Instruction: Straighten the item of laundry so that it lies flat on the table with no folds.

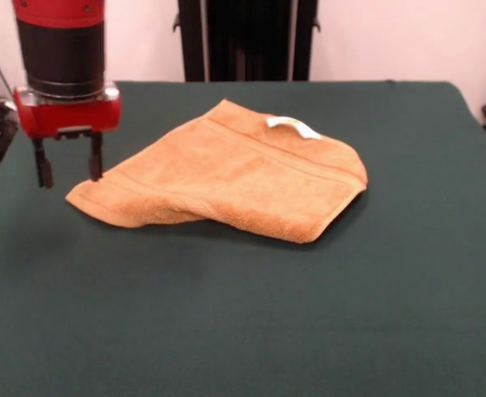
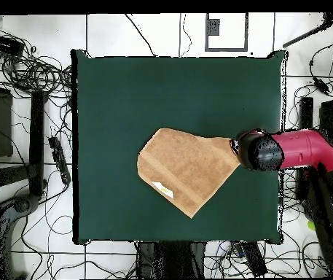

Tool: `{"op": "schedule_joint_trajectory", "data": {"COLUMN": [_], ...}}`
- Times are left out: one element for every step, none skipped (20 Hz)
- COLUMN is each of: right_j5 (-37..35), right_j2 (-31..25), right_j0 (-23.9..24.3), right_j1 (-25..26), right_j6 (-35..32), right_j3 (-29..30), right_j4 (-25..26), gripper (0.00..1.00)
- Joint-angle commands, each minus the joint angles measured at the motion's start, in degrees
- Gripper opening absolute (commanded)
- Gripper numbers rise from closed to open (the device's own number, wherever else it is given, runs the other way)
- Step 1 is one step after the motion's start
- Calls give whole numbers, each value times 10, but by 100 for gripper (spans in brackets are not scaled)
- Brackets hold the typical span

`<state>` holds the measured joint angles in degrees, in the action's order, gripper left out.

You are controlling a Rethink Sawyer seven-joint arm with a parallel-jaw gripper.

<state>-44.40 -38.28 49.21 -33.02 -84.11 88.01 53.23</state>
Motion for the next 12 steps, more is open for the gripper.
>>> {"op": "schedule_joint_trajectory", "data": {"right_j5": [4, 13, 16, 13, 19, 21, 25, 29, 33, 39, 43, 48], "right_j2": [43, 50, 58, 67, 75, 82, 92, 102, 114, 126, 138, 151], "right_j0": [-103, -114, -125, -138, -148, -161, -176, -190, -206, -220, -235, -248], "right_j1": [-5, -4, -3, -1, 3, 8, 13, 17, 21, 24, 27, 30], "right_j6": [-116, -143, -163, -176, -191, -207, -223, -240, -257, -271, -288, -302], "right_j3": [23, 23, 20, 17, 15, 8, 3, -3, -9, -15, -21, -25], "right_j4": [-16, -21, -26, -30, -35, -43, -47, -51, -53, -59, -63, -65], "gripper": [100, 100, 100, 100, 100, 100, 100, 100, 100, 100, 100, 100]}}
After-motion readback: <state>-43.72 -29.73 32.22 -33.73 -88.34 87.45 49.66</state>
